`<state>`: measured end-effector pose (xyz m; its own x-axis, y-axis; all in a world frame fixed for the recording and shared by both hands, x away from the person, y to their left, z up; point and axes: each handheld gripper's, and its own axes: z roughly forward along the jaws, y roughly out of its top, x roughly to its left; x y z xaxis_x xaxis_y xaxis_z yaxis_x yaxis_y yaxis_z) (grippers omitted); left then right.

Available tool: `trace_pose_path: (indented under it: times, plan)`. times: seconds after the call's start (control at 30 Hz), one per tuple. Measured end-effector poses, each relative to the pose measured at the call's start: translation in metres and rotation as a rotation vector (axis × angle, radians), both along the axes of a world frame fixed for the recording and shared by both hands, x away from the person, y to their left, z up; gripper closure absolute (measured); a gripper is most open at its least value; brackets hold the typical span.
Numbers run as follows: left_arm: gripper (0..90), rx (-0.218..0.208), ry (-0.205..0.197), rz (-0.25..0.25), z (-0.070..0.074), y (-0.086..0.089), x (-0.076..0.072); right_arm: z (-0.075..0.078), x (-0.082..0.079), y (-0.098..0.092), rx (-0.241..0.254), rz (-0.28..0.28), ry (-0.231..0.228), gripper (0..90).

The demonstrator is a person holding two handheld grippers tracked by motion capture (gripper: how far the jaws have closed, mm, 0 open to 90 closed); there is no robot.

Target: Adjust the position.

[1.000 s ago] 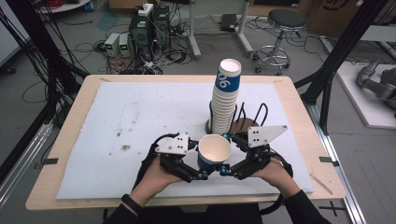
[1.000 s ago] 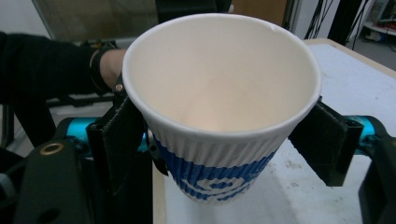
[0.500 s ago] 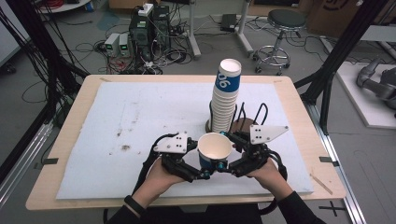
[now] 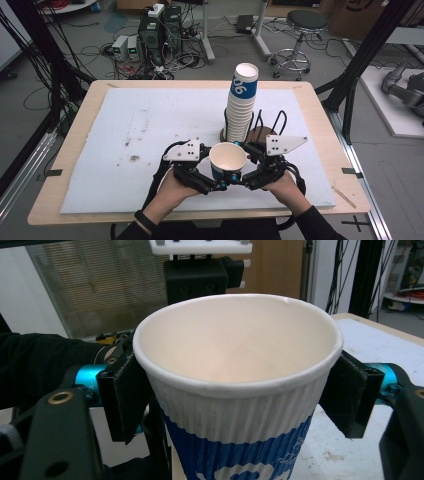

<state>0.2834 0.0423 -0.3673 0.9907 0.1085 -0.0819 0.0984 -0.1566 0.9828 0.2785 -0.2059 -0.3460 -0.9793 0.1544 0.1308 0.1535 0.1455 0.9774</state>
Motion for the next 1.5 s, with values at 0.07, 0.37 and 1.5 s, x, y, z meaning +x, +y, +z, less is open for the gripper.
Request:
trace_pose_path:
  times: [0.07, 0.37, 1.5]
  plan:
    - [22.4, -0.006, 0.004, 0.000, 0.000, 0.001, 0.000, -0.001, 0.000, 0.001, 0.002, 0.000, -0.002, 23.3]
    - [25.1, -0.004, -0.003, -0.005, 0.000, 0.001, 0.000, -0.001, 0.000, 0.003, -0.007, 0.000, -0.008, 20.8]
    - [25.4, -0.098, -0.030, 0.049, 0.013, 0.023, 0.002, -0.017, 0.006, -0.006, -0.124, -0.012, -0.050, 18.1]
